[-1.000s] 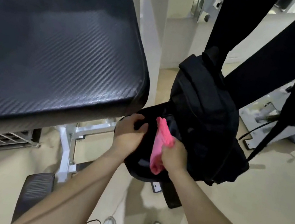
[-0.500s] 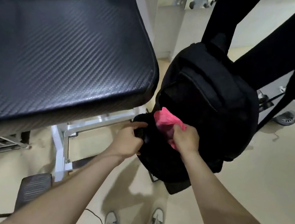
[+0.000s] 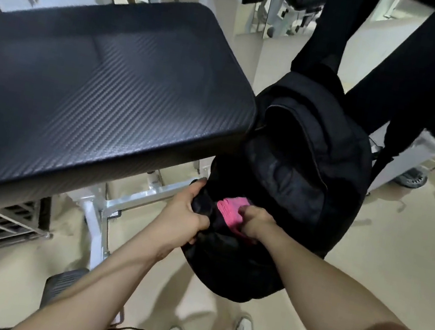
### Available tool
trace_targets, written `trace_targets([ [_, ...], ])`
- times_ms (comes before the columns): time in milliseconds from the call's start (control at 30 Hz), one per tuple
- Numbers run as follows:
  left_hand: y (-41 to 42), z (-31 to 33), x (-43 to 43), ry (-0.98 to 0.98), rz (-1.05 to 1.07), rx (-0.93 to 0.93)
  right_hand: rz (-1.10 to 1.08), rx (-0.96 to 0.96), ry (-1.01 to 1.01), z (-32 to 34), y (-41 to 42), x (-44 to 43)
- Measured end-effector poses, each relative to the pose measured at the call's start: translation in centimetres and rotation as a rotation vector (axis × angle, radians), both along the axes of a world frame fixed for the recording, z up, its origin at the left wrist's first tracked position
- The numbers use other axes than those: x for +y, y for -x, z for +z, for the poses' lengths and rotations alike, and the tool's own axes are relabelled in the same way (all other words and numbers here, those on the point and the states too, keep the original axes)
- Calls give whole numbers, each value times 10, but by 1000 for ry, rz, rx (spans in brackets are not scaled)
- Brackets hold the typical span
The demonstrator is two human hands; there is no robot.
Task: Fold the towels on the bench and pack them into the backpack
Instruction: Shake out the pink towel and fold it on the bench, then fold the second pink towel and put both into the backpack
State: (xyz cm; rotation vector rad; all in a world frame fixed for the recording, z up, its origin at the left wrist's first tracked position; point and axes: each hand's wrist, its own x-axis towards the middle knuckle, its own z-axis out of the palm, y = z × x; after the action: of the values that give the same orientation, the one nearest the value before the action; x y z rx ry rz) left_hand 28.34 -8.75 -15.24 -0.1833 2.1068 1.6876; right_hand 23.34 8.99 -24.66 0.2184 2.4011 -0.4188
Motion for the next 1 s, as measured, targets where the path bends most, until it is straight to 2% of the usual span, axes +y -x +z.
trace_targets([
  [100,0,0,-12,75,-31,27,14,4,87,-9,1,-23],
  [167,2,-7,-21,156,-23,32,-28,95,127,6,-1,-38],
  [267,10,-29,-33,417,-33,30,-123,293,222,38,-8,-51],
  [367,14,-45,-34,583,-69,51,-113,379,268,65,-23,-56],
  [500,15,-50,-23,664,-172,89,-88,542,334,94,-36,-55],
  [667,8,-37,-4,646,-163,143,-14,754,349,138,-44,-47],
  [867,-33,39,9,571,-70,550,189,910,466,194,-59,-34],
  [1000,-67,99,-1,492,115,905,266,971,737,226,-62,-37],
])
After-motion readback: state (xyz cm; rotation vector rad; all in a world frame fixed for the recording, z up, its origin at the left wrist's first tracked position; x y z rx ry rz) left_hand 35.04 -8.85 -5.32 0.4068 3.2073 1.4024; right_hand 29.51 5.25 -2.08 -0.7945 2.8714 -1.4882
